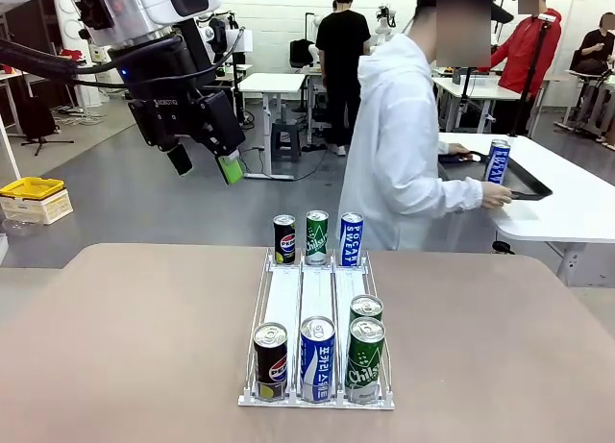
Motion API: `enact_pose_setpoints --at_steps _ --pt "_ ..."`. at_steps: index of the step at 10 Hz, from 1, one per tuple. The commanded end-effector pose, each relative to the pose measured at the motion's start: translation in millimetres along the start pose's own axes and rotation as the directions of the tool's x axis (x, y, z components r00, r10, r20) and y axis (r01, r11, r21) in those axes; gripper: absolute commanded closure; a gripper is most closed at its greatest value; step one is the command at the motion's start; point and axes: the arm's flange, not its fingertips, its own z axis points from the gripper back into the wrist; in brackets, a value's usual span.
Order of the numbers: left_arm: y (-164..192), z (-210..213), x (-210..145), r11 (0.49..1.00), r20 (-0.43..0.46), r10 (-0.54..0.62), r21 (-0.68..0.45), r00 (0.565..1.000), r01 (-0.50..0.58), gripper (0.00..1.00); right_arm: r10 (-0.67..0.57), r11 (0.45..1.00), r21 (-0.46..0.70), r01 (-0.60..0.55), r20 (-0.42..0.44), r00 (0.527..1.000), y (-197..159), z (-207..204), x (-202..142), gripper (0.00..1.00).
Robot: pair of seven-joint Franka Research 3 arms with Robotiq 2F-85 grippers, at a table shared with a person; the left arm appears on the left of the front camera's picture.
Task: Retrieve and hand over the desired beverage to the person.
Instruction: Place the picked can on the Handle tray extended by the person.
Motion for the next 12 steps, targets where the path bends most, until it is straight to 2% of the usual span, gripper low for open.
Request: enact_pose_setpoints --at_steps 1,3,4,6,8,9,10,12 --pt "0.6 1.5 -0.4 1.000 0.011 -0.017 -0.001 1.000 0.017 0.00 0.007 0.999 0.032 -0.008 0.020 1.000 -0.9 -2.0 2.0 0.00" --pt "0.0 0.0 0.0 1.000 0.000 0.000 0.000 1.000 0.000 0.00 0.007 0.999 0.032 -0.008 0.020 1.000 -0.9 -2.0 2.0 0.00" --pt "12.9 9.6 -8.4 0.995 0.043 -0.100 0.016 0.994 0.100 0.00 0.007 0.999 0.032 -0.008 0.020 1.000 -0.9 -2.0 2.0 0.00" --pt "54.8 40.3 -39.8 0.961 0.173 -0.255 -0.065 0.951 0.269 0.00 0.007 0.999 0.032 -0.008 0.020 1.000 -0.9 -2.0 2.0 0.00" --pt "98.7 72.0 -86.6 0.926 0.302 -0.315 -0.110 0.900 0.361 0.00 0.007 0.999 0.032 -0.008 0.020 1.000 -0.9 -2.0 2.0 0.00" --pt "121.1 85.7 -113.8 0.928 0.375 -0.300 -0.098 0.877 0.359 0.00 0.007 0.999 0.032 -0.008 0.020 1.000 -0.9 -2.0 2.0 0.00" --pt "141.5 94.8 -143.6 0.929 0.459 -0.252 -0.131 0.852 0.346 0.00 0.007 0.999 0.032 -0.008 0.020 1.000 -0.9 -2.0 2.0 0.00" --pt "161.6 95.6 -177.9 0.944 0.498 -0.231 -0.093 0.836 0.316 0.00 0.007 0.999 0.032 -0.008 0.020 1.000 -0.9 -2.0 2.0 0.00"
